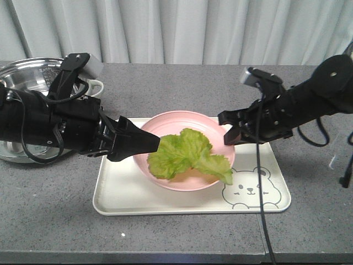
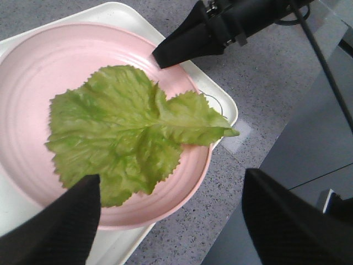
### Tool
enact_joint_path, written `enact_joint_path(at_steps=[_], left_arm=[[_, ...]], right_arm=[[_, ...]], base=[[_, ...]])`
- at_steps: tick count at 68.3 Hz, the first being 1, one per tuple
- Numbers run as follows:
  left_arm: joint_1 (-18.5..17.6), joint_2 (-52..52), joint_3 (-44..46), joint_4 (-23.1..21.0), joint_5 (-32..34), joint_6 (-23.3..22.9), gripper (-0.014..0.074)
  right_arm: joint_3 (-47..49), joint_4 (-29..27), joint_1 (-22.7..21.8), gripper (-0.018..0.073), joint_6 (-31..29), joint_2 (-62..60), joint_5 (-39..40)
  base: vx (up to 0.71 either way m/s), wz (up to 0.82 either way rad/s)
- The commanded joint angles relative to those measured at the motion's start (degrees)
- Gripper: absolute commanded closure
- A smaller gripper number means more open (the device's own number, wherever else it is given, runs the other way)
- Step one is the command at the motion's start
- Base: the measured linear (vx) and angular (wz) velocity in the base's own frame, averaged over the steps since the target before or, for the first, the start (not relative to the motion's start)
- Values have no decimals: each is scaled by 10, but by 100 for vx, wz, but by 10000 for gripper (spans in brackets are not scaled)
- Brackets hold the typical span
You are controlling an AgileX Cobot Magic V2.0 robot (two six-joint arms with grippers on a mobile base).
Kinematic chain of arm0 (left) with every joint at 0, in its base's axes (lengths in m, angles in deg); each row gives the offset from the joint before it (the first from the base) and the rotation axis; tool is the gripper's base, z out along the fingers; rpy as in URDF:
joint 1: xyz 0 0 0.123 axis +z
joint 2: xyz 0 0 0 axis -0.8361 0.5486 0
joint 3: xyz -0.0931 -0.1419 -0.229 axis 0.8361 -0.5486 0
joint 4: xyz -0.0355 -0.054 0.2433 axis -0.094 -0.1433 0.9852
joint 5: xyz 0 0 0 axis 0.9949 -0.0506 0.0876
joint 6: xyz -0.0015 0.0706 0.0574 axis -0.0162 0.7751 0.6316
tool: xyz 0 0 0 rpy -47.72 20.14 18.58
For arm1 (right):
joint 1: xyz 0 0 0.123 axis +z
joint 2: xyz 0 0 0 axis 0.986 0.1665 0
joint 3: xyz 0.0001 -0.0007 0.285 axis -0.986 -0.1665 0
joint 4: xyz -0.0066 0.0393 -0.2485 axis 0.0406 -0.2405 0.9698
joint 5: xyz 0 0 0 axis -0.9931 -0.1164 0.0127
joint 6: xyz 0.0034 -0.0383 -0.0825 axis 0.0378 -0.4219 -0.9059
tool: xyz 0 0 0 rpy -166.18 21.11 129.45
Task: Transfer vegetables to tray and serve
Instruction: 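Carry the pink plate with lettuce onto the tray with the right gripper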
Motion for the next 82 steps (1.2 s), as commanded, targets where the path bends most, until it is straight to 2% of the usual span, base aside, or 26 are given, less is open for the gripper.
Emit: enact_joint_path(at_steps=[1, 22, 41, 42, 54, 63, 82], left_arm=[[-2, -16, 15, -32, 9, 0, 73], [-2, -16, 15, -32, 9, 0, 73], [-2, -16, 15, -32, 9, 0, 73], [-2, -16, 15, -32, 9, 0, 73], [-2, -16, 15, -32, 9, 0, 73], [-2, -16, 15, -32, 9, 0, 73], [-2, -16, 15, -32, 9, 0, 73]], right_arm=[[16, -13, 15, 564, 15, -9, 37], [16, -1, 20, 549, 29, 18, 63], [16, 75, 20, 475, 76, 18, 64], [16, 81, 20, 432, 77, 18, 64], [17, 92, 20, 316, 74, 7, 62], [17, 123, 20, 260, 74, -26, 44], [16, 189, 20, 275, 67, -149, -60]], base=[[0, 0], [0, 0], [0, 0], [0, 0], [0, 0], [0, 0], [0, 0]])
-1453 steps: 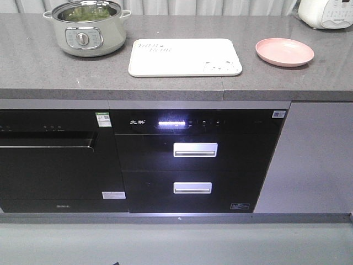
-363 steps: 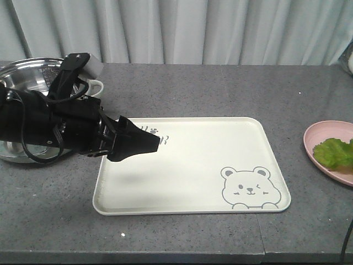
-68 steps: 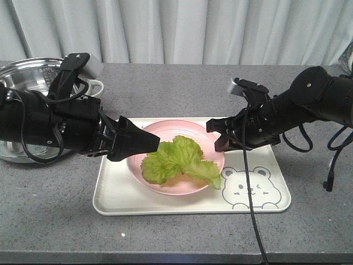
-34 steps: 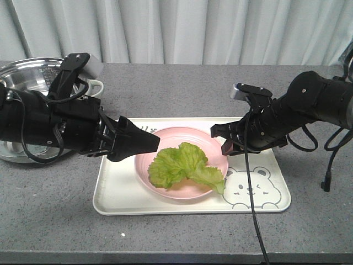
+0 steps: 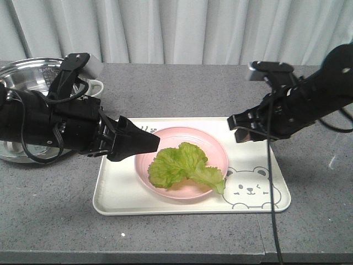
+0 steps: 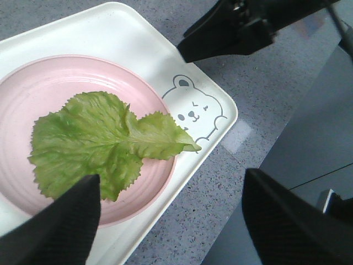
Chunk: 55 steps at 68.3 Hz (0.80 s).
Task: Transfer vegetables to tray and serve
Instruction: 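Release the plate and move both grippers to the tray's near corners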
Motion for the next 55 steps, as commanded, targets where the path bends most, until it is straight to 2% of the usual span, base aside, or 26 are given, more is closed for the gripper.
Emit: enact_joint_path(at_steps=[1, 11, 30, 37, 41, 45, 49, 55], left_arm=[[-2, -16, 15, -32, 9, 0, 73], [-2, -16, 15, -35, 9, -2, 73], [-2, -16, 15, -31, -18, -7, 73], [4, -28, 15, -10, -14, -37, 73], [11, -45, 15, 23, -16, -61, 73], [21, -65, 15, 75, -20, -96, 73], [29, -86, 15, 144, -21, -135, 73], [34, -118, 15, 242, -23, -206, 73]], right_arm=[[16, 19, -2, 276, -6, -69, -32], [-3, 23, -2, 293, -5, -154, -79], [-145, 78, -2, 307, 3, -294, -19], [-158, 92, -6, 307, 22, -292, -17], [-158, 88, -28, 307, 25, -287, -19], [-158, 79, -60, 307, 21, -282, -20], [-158, 56, -100, 307, 4, -276, -32], [-159, -4, -165, 307, -52, -264, -59]], base=[[0, 0], [0, 0], [0, 0], [0, 0], [0, 0], [0, 0], [0, 0], [0, 0]])
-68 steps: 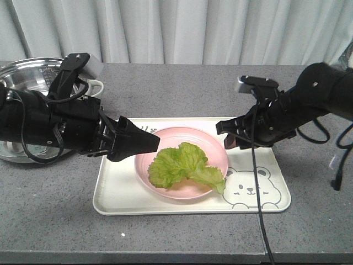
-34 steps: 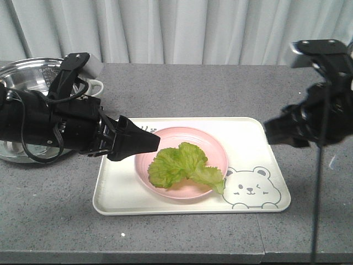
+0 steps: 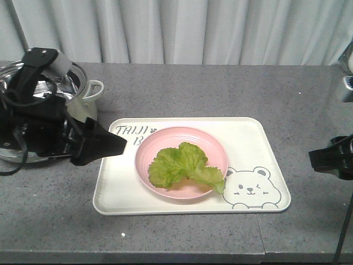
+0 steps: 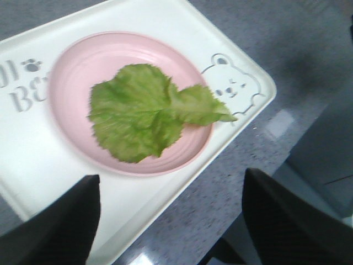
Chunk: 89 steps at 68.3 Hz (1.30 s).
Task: Transfer vegetables to tray and serve
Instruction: 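Release the plate and move both grippers to the tray's near corners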
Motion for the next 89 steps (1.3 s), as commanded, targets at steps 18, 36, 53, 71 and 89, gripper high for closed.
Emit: enact_joint_path(at_steps=[18, 36, 53, 71, 89], left_arm=[[4, -64, 6, 241, -50, -212, 73], [4, -32, -74, 220, -23, -265, 73], [4, 31, -87, 151, 49, -254, 73], [3, 96, -86, 122, 113, -253, 73], [2, 136, -86, 103, 145, -228, 73]], right_arm=[[12, -165, -110, 307, -150, 44, -47], [12, -165, -110, 307, -167, 101, -49], [12, -182, -110, 307, -198, 136, -46], [12, -197, -98, 307, -231, 155, -30], [12, -189, -82, 307, -234, 188, 7]], base=[[0, 0], [0, 0], [0, 0], [0, 0], [0, 0]])
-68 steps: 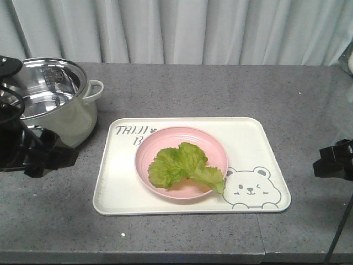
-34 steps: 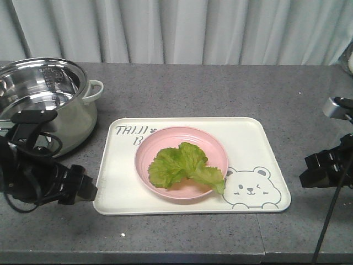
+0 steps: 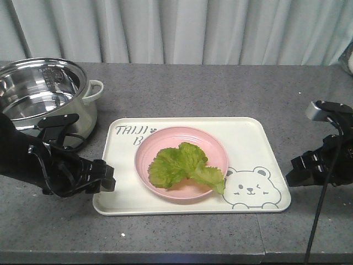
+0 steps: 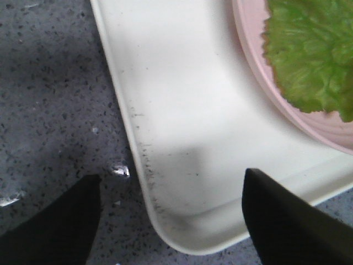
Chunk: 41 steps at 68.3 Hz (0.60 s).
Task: Transfer vegetables to tray and serve
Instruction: 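Release the plate and move both grippers to the tray's near corners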
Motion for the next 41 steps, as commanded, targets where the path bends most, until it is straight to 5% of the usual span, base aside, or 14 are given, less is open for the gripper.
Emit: enact_joint_path(at_steps=[1, 41], left_arm=[[-2, -4, 14, -18, 30, 4, 73], [-2, 22, 14, -23, 45, 4, 73]], right_arm=[[14, -13, 0, 307, -8, -3, 23], [14, -20, 1, 307, -25, 72, 48]], base=[[0, 0], [0, 0]])
